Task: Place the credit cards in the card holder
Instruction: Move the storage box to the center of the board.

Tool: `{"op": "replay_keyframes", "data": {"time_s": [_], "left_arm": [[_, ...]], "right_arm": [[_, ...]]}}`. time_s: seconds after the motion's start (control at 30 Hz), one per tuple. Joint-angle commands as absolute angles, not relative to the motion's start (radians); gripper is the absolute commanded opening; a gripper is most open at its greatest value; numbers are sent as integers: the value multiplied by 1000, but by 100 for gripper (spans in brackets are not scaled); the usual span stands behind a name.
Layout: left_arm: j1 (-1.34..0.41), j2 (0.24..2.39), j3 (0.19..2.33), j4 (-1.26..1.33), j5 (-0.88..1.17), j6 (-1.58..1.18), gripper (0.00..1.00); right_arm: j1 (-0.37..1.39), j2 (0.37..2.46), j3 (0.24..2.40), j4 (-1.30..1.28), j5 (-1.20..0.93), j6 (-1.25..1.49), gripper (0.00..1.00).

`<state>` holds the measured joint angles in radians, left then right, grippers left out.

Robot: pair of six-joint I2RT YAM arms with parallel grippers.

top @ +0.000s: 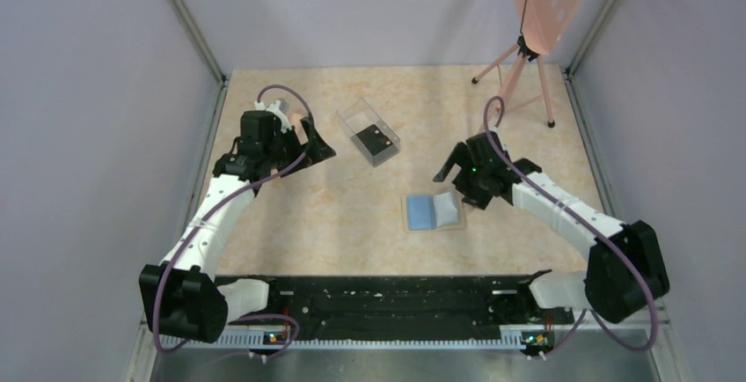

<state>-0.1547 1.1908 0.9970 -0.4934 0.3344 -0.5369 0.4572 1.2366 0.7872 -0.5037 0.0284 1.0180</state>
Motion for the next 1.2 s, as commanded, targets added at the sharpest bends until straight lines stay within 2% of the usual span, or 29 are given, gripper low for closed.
{"op": "replay_keyframes", "data": {"time_s": [0.0, 0.33, 0.67, 0.77, 0.87, 0.97, 1.13, 1.17], "left_arm": [[-143, 1172, 1048, -482, 288, -539, 99], [-137, 1155, 1029, -490, 365, -508, 99], [-135, 1109, 979, -494, 432, -497, 99], [-135, 1099, 966, -496, 444, -497, 99], [-135, 1093, 958, -498, 452, -492, 99], [-135, 1087, 955, -503, 448, -488, 99], [-135, 1085, 957, -514, 454, -472, 99], [-135, 1085, 958, -518, 455, -466, 99]], "right_arm": [[507, 1370, 1001, -539, 22, 891, 99], [519, 1770, 1334, -465, -151, 914, 98], [527, 2029, 1566, -394, -270, 1033, 87], [527, 2079, 1593, -382, -270, 1053, 78], [529, 2121, 1620, -379, -270, 1054, 59], [537, 2151, 1655, -420, -226, 1029, 55], [544, 2180, 1699, -459, -214, 997, 33], [545, 2184, 1707, -467, -213, 990, 31]]}}
